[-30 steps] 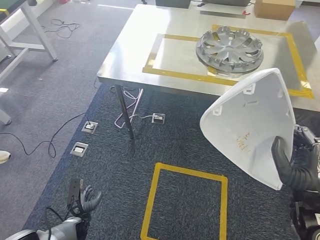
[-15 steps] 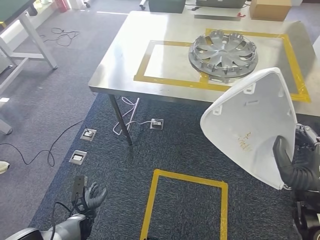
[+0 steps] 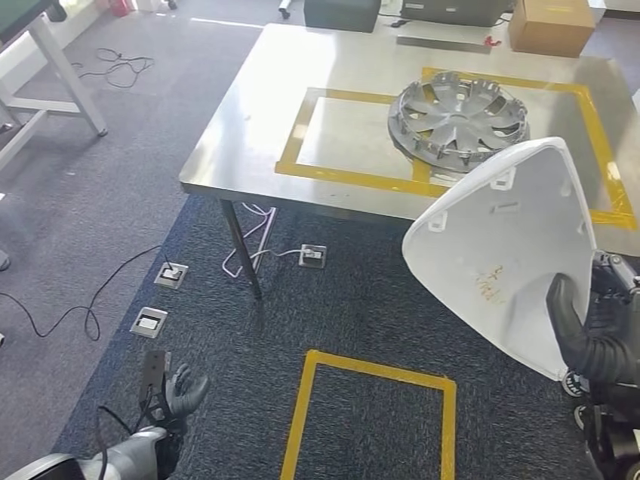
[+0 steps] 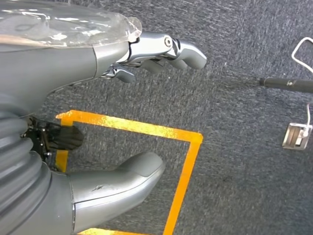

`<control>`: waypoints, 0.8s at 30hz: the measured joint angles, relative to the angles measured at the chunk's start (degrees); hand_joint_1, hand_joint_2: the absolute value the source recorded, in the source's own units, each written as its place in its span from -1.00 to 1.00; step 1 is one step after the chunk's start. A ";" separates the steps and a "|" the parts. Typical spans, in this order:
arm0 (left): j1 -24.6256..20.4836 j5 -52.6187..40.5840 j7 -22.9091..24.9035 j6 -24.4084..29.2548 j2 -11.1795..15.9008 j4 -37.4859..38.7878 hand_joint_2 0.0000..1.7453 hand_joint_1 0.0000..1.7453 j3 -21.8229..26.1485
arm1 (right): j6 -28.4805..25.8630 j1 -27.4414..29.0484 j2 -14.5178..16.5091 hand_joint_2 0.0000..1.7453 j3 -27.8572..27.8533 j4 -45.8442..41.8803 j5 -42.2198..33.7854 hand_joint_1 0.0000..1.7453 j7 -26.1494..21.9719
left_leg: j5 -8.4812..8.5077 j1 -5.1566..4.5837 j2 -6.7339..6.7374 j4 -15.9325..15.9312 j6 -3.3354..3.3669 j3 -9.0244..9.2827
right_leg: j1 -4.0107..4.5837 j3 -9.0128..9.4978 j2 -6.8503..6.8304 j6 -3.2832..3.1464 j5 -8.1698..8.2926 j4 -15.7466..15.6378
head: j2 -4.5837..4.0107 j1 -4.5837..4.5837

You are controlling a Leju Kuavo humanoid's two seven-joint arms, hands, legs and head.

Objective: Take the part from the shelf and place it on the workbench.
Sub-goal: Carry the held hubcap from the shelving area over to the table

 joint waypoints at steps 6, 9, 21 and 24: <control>0.02 -0.07 0.00 -0.02 -0.16 0.02 1.00 -1.00 -0.01 | 0.03 0.24 0.00 1.00 -0.14 0.31 0.02 1.00 -0.25 | -2.47 -0.06 -0.13 -0.11 -0.70 3.09 | 0.36 2.66 -0.07 -0.99 9.44 -12.87 | 0.00 0.22; 0.00 -0.08 0.04 -0.02 -0.14 0.03 1.00 -1.00 -0.01 | 0.10 0.33 0.00 1.00 -0.27 0.36 0.10 1.00 -0.36 | -2.87 -0.15 -0.07 0.11 -1.54 3.46 | 0.64 4.03 -0.10 -1.99 9.35 -15.40 | 0.00 0.07; -0.09 -0.14 0.09 -0.04 0.01 0.03 1.00 -1.00 -0.03 | 0.30 0.30 0.00 1.00 -0.35 0.51 0.22 1.00 -0.70 | 1.42 -0.09 0.08 3.22 -2.19 -4.29 | 0.30 9.05 0.30 -2.49 5.71 -16.09 | 0.00 -0.94; -0.14 -0.14 0.09 -0.04 0.00 0.03 1.00 -1.00 -0.05 | 0.48 0.33 0.01 1.00 -0.49 0.59 0.24 1.00 -0.81 | 1.03 -0.32 0.08 0.29 -0.96 -2.90 | 0.53 9.70 0.38 -1.54 4.77 -15.87 | 0.00 -0.85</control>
